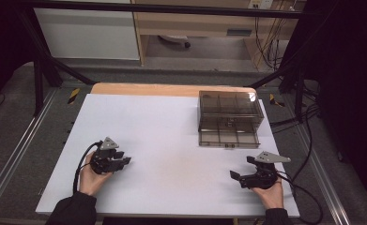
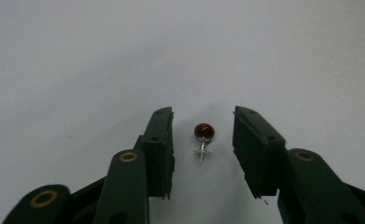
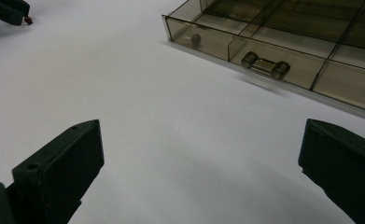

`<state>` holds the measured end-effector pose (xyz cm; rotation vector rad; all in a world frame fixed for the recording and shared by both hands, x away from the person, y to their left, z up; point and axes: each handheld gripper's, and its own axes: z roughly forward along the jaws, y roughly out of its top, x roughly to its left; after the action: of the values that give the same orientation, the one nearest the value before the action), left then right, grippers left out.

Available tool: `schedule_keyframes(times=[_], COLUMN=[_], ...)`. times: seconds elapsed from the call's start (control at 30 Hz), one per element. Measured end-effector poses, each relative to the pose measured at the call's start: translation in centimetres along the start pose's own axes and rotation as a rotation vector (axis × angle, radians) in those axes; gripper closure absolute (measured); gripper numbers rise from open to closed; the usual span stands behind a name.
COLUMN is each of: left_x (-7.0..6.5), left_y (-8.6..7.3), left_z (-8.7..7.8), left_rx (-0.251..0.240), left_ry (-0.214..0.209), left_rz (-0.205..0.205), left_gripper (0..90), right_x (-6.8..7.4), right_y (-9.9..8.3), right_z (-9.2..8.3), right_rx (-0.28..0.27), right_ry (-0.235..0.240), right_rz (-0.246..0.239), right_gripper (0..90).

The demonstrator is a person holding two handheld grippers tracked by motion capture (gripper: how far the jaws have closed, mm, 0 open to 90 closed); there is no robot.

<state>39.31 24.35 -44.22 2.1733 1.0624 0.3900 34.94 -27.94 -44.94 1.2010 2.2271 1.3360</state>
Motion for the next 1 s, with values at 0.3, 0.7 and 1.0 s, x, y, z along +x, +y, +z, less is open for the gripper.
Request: schedule_keyframes(times=[0.3, 0.7, 1.0], left_x=[0.29, 0.27, 0.22], left_y=[-0.12, -0.18, -0.15], left_z=[0.26, 0.34, 0.36], left_rx=[0.008, 0.009, 0.011], left_ry=[-0.004, 0.01, 0.012], left_rz=[-0.009, 0.004, 0.005], left_gripper=[72.8, 79.0, 79.4], right_x=[0.0, 0.0, -0.03], right_y=[-0.02, -0.02, -0.02], right_z=[-0.06, -0.04, 0.0], right_rx=[-0.002, -0.001, 0.001], right_ry=[0.0, 0.0, 0.001], right_rz=[0.006, 0.008, 0.003], right_gripper=[0.6, 0.6, 0.6])
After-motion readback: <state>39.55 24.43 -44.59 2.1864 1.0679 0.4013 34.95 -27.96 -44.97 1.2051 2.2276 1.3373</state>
